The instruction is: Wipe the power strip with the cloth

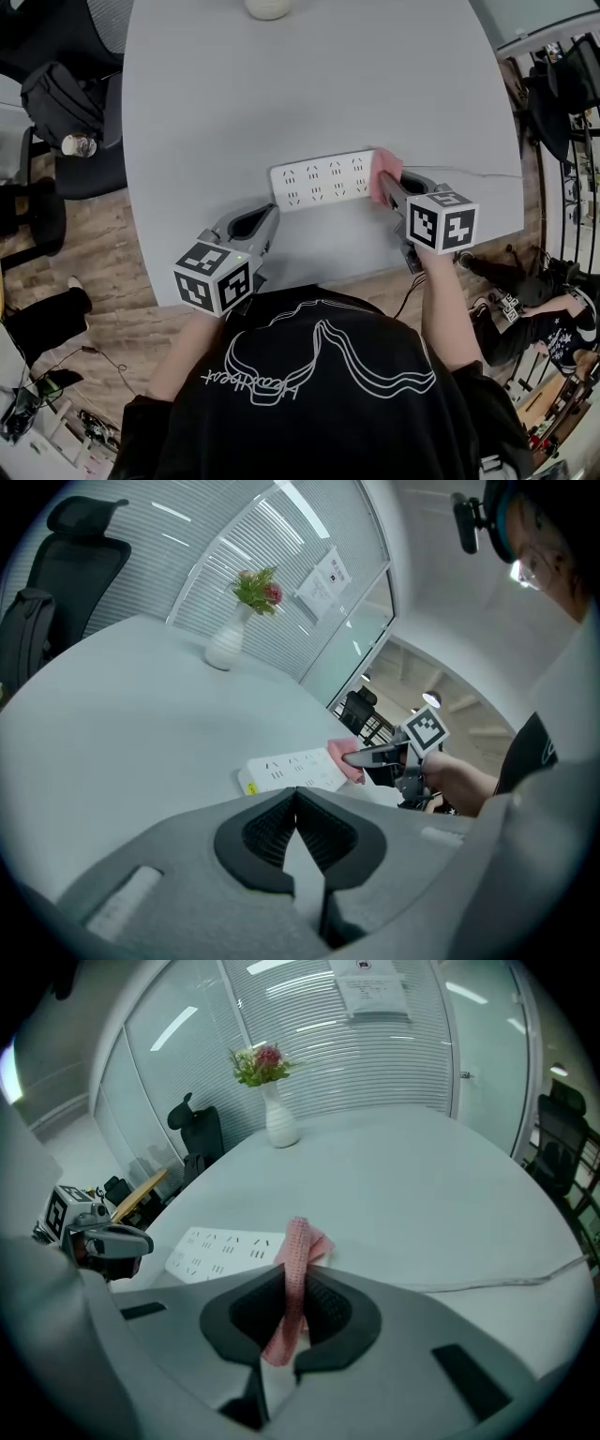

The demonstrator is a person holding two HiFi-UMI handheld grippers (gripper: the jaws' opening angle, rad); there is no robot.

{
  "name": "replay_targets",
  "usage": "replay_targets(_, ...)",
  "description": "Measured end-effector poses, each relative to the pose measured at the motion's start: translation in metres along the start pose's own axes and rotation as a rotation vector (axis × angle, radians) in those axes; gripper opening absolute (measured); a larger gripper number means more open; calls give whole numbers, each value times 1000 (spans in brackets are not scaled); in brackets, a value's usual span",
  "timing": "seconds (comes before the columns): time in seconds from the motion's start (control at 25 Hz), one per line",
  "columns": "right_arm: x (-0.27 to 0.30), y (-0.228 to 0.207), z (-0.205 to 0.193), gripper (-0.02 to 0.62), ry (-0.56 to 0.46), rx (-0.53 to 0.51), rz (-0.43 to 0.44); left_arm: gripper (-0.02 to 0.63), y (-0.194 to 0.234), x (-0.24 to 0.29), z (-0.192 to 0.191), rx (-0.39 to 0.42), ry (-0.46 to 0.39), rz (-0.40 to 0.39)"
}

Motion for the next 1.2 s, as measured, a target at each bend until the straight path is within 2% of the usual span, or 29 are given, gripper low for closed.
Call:
replay_targets(0.32, -9, -22, -3, 38, -1, 23, -45, 12, 5, -2, 5, 1, -9, 12)
replay_targets(0.72, -18, -17, 5, 38, -25, 23, -46, 12, 4, -3, 5, 8, -6, 5)
replay_targets(0.92, -24, -6, 18, 38, -61, -10, -19, 12, 4, -4, 3, 5, -14, 11)
replay_targets(1.2, -16, 38, 40, 38, -90, -46, 82, 12, 12, -15, 5, -8, -31, 29)
Point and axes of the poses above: the fingertips, and each gripper's own axes: x forward along the fingers, y to its left, z out of its top, the point moved 1 cm from there along -x, backward along the fingers, and after that the axes turned 1 degree about -z, right-handed, at the moved point
